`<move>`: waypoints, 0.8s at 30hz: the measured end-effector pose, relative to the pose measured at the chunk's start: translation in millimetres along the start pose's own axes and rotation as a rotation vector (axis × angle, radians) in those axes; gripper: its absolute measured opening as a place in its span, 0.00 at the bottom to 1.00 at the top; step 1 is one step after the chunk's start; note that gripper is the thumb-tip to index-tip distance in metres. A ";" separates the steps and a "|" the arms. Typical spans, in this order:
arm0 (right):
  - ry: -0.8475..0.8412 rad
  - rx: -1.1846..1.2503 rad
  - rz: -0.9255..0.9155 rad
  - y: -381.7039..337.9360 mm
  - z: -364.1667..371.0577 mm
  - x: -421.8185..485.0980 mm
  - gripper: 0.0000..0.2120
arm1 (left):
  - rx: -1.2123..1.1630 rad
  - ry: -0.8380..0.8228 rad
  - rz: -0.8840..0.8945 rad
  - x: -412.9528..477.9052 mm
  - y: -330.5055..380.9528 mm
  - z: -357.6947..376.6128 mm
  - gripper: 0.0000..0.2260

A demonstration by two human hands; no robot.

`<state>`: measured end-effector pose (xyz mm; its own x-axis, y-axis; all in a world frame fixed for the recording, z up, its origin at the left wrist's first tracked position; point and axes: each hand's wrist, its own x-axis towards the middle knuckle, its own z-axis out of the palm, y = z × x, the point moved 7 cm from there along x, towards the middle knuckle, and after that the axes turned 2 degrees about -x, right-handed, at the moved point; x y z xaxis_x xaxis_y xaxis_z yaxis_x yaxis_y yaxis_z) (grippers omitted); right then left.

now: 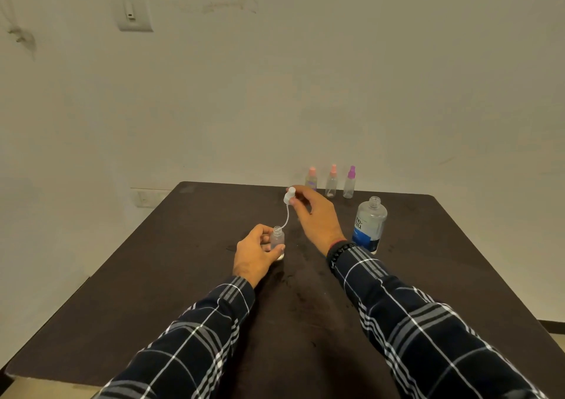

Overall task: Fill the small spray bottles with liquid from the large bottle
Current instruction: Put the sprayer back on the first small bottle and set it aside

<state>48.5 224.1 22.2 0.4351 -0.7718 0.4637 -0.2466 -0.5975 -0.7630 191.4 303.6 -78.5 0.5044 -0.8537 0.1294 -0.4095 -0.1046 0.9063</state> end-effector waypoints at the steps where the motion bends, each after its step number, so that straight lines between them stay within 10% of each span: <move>1: -0.008 0.005 -0.006 -0.9 1.8 0.0 0.13 | -0.002 -0.001 -0.001 0.0 0.2 -0.1 0.15; 24: -0.272 -0.161 0.197 30.0 39.3 -9.8 0.14 | -0.018 -0.011 0.004 0.4 0.8 -0.1 0.15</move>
<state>70.9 222.3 -23.0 0.5750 -0.8019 0.1621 -0.4719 -0.4870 -0.7350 191.3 303.3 -77.7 0.4944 -0.8596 0.1291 -0.3981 -0.0919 0.9127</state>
